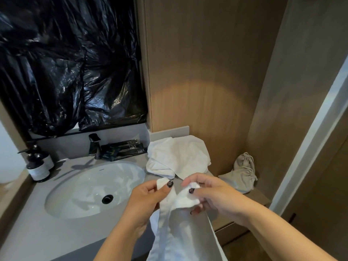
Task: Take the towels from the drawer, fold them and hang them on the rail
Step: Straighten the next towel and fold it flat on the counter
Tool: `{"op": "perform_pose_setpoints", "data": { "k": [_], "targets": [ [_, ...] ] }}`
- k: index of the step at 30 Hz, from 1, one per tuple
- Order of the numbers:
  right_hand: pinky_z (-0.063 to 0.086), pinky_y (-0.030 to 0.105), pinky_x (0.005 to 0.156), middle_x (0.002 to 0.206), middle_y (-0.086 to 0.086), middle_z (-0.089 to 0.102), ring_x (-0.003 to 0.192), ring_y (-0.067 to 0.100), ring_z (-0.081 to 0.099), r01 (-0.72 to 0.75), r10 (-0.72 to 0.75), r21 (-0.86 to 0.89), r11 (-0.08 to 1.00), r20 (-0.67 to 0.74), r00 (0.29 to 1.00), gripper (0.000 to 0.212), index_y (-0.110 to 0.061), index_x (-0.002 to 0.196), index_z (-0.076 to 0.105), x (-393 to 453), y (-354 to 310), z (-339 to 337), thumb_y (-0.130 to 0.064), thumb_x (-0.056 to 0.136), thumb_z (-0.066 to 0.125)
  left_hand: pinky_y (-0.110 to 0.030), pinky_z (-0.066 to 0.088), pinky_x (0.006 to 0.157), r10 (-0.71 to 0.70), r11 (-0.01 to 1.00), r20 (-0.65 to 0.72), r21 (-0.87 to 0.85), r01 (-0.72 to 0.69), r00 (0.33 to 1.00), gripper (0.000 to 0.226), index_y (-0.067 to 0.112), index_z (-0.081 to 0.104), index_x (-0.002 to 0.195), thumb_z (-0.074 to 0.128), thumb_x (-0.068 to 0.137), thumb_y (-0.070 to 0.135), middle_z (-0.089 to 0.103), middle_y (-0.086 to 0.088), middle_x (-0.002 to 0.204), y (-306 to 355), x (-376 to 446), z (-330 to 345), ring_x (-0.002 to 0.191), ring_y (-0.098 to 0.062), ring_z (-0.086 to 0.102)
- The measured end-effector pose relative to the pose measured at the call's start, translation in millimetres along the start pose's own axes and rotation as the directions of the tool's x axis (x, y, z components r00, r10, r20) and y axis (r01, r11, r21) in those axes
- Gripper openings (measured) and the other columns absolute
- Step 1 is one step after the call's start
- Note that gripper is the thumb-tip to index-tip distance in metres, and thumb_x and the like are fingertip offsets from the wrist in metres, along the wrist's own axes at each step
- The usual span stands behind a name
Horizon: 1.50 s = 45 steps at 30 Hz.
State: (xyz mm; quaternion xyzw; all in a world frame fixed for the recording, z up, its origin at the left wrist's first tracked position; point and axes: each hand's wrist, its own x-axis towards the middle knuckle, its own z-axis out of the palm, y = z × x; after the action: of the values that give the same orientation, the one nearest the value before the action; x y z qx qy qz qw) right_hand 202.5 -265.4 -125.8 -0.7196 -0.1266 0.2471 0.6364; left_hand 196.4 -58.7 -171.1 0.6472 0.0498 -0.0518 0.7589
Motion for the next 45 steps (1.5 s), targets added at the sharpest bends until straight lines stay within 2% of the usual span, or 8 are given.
{"op": "perform_pose_setpoints", "data": {
  "k": [5, 8, 13, 18, 21, 26, 33, 45],
  "targets": [
    [0.052, 0.026, 0.091, 0.115, 0.009, 0.071, 0.110, 0.014, 0.066, 0.045, -0.020, -0.193, 0.980, 0.125, 0.992, 0.035, -0.016, 0.116, 0.059, 8.8, 8.5, 14.6, -0.005, 0.083, 0.064, -0.041, 0.040, 0.077, 0.006, 1.000, -0.086, -0.025, -0.009, 0.996, 0.018, 0.002, 0.074, 0.089, 0.065, 0.093, 0.018, 0.065, -0.022, 0.085, -5.2, -3.4, -12.0, 0.079, -0.028, 0.053],
    [0.048, 0.016, 0.070, 0.095, 0.005, 0.075, 0.082, 0.001, 0.067, 0.101, -0.114, -0.491, 0.865, 0.004, 0.993, 0.011, -0.018, 0.098, 0.065, 15.0, 8.9, 23.9, -0.025, 0.093, 0.059, -0.040, 0.036, 0.079, -0.003, 0.999, -0.119, -0.038, -0.002, 0.993, 0.023, -0.001, 0.070, 0.089, 0.061, 0.096, 0.020, 0.061, -0.021, 0.084, -5.9, -6.6, -18.2, 0.081, -0.027, 0.049],
    [0.044, 0.021, 0.059, 0.064, 0.000, 0.071, 0.055, 0.006, 0.058, 0.154, -0.209, -0.667, 0.729, -0.002, 0.978, 0.040, -0.020, 0.065, 0.050, 22.1, 14.7, 35.0, -0.038, 0.101, 0.045, -0.039, 0.048, 0.081, 0.047, 0.999, -0.011, -0.023, -0.047, 0.999, 0.040, 0.011, 0.076, 0.096, 0.067, 0.076, 0.045, 0.072, -0.023, 0.098, -6.3, -15.1, -18.9, 0.084, -0.026, 0.065],
    [0.043, 0.029, 0.077, 0.086, -0.009, 0.046, 0.086, 0.007, 0.046, 0.206, -0.385, -0.800, 0.563, -0.033, 0.922, 0.036, -0.018, 0.084, 0.063, 29.3, 26.7, 37.4, -0.045, 0.100, 0.045, -0.036, 0.052, 0.074, 0.107, 0.994, -0.009, -0.018, -0.107, 0.994, 0.042, 0.009, 0.078, 0.094, 0.072, 0.072, 0.045, 0.070, -0.026, 0.093, -9.7, -16.3, -21.1, 0.079, -0.023, 0.063],
    [0.037, 0.019, 0.086, 0.096, -0.014, 0.042, 0.100, 0.005, 0.042, 0.236, -0.416, -0.775, 0.586, -0.037, 0.909, 0.028, -0.020, 0.085, 0.063, 30.4, 28.9, 38.0, -0.038, 0.101, 0.048, -0.020, 0.049, 0.061, 0.105, 0.994, 0.028, -0.033, -0.104, 0.994, 0.038, 0.005, 0.076, 0.094, 0.066, 0.079, 0.039, 0.070, -0.015, 0.082, -15.3, -16.5, -20.5, 0.071, -0.016, 0.061],
    [0.035, 0.013, 0.071, 0.078, -0.015, 0.052, 0.081, 0.002, 0.051, 0.269, -0.453, -0.648, 0.713, -0.132, 0.882, 0.023, -0.028, 0.083, 0.060, 25.7, 27.3, 42.0, -0.023, 0.102, 0.049, -0.031, 0.058, 0.081, 0.060, 0.976, 0.082, -0.213, -0.041, 0.995, 0.028, 0.005, 0.077, 0.099, 0.062, 0.084, 0.023, 0.072, -0.024, 0.104, -19.0, -17.3, -15.3, 0.090, -0.024, 0.070],
    [0.037, 0.010, 0.061, 0.068, -0.016, 0.060, 0.064, -0.002, 0.050, 0.332, -0.430, -0.333, 0.883, -0.289, 0.855, 0.028, -0.026, 0.078, 0.069, 15.6, 19.9, 51.2, -0.015, 0.099, 0.055, -0.044, 0.055, 0.092, 0.228, 0.971, -0.015, 0.069, -0.227, 0.973, 0.033, 0.022, 0.079, 0.099, 0.052, 0.097, 0.002, 0.076, -0.007, 0.097, -4.5, -25.8, 3.2, 0.099, -0.030, 0.070],
    [0.049, 0.019, 0.068, 0.075, 0.002, 0.068, 0.074, 0.009, 0.062, 0.539, -0.491, -0.059, 0.840, -0.504, 0.711, 0.016, -0.021, 0.077, 0.071, 3.2, -4.2, 50.7, -0.032, 0.087, 0.067, -0.016, 0.052, 0.078, 0.501, 0.865, 0.011, 0.029, -0.501, 0.865, 0.030, 0.040, 0.075, 0.104, 0.079, 0.075, 0.031, 0.072, 0.009, 0.106, 19.0, -39.7, 32.0, 0.098, -0.007, 0.068]
  ]
}}
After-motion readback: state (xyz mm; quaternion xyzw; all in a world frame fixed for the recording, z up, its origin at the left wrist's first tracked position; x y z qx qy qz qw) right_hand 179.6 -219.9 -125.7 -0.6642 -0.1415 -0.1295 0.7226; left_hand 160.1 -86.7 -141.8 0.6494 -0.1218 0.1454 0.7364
